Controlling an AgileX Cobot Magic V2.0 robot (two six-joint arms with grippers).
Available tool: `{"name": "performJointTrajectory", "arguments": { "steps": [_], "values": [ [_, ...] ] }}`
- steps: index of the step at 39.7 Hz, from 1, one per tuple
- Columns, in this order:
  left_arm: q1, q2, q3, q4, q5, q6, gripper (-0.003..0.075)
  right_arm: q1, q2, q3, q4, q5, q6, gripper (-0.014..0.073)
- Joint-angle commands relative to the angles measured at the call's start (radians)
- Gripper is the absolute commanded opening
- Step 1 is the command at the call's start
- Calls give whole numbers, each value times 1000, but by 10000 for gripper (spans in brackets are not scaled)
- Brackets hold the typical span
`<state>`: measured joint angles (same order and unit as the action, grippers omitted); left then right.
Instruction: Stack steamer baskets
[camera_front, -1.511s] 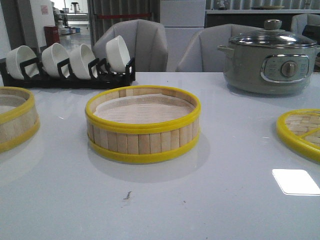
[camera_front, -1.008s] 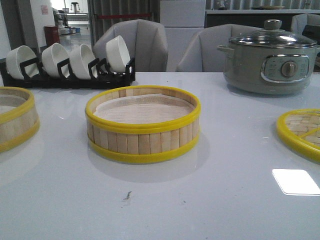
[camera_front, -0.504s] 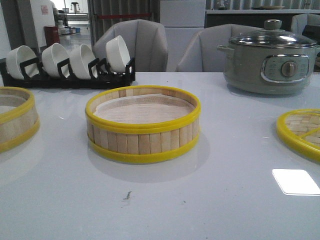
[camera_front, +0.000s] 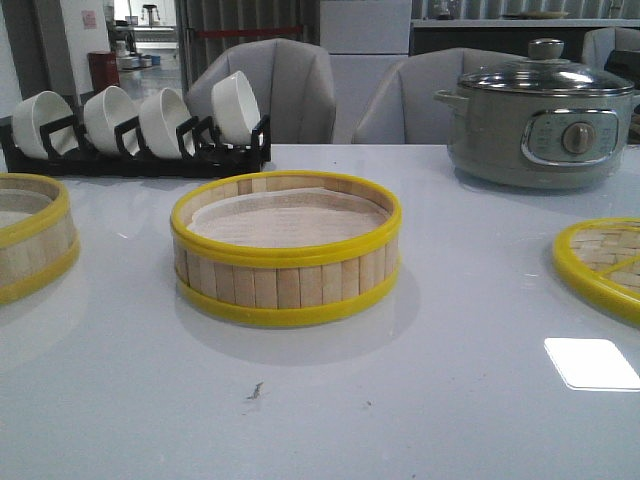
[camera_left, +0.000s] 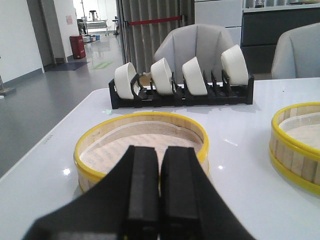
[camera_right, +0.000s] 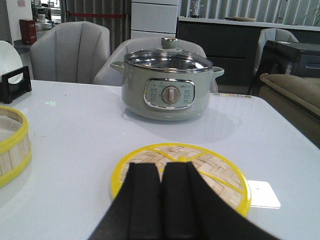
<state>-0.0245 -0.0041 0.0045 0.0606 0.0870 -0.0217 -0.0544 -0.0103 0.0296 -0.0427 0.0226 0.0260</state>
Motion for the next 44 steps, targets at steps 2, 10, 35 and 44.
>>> {"name": "performJointTrajectory", "arguments": {
  "steps": [2,10,35,44],
  "values": [
    [-2,-11,3,0,-87,-5,83,-8,-22,-14,-3,-81,0,28],
    [-2,-11,-34,-51,-76,-5,83,-8,-22,-14,-3,-81,0,28],
    [-95,722,-930,69,462,-5,83,-8,-22,-14,-3,-81,0,28],
    [-95,851,-958,27,457,-5,83,-8,-22,-14,-3,-81,0,28]
  ]
}}
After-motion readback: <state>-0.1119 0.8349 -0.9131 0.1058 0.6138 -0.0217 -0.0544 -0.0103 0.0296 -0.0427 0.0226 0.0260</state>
